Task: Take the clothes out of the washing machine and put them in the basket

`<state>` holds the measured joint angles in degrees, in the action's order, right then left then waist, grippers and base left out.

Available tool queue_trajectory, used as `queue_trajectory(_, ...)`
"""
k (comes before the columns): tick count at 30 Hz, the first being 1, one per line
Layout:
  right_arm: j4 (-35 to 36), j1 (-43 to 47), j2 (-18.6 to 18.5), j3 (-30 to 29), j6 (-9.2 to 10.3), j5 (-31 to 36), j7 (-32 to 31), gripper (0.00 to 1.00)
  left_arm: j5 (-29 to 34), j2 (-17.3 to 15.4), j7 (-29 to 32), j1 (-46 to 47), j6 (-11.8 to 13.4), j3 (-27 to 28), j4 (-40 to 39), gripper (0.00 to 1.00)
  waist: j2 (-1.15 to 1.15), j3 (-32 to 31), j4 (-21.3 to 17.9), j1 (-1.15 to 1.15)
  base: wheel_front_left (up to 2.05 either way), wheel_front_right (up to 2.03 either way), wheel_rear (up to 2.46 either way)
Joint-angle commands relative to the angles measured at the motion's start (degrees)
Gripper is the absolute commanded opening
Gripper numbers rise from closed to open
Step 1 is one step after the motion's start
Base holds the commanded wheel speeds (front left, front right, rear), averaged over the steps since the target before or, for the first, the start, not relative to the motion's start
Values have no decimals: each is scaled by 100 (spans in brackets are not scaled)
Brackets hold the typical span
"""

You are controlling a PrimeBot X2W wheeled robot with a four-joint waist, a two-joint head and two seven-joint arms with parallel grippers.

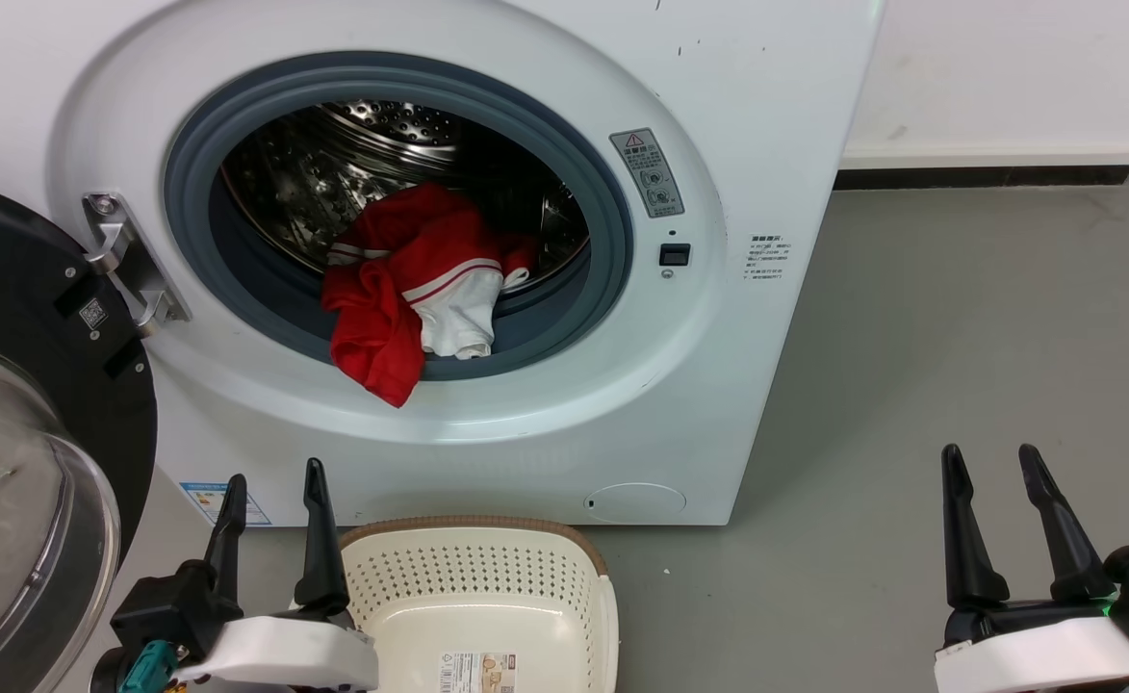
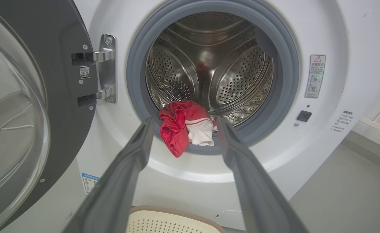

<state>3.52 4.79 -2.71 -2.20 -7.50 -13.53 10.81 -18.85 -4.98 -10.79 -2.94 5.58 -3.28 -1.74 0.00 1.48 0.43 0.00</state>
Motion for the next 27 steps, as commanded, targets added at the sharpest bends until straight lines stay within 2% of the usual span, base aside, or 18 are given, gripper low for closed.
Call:
queue_trajectory(1, 88, 39, -28, 17, 2, 186, 63, 100, 180, 0, -69, -30, 0, -1, -56, 100, 0, 5, 0, 0, 0, 0, 0)
queue_trajectory(27, 306, 248, -28, 65, 2, 1265, 353, 100, 1340, 142, -361, -236, -43, 117, -133, 100, 0, 37, -5, 0, 0, 0, 0)
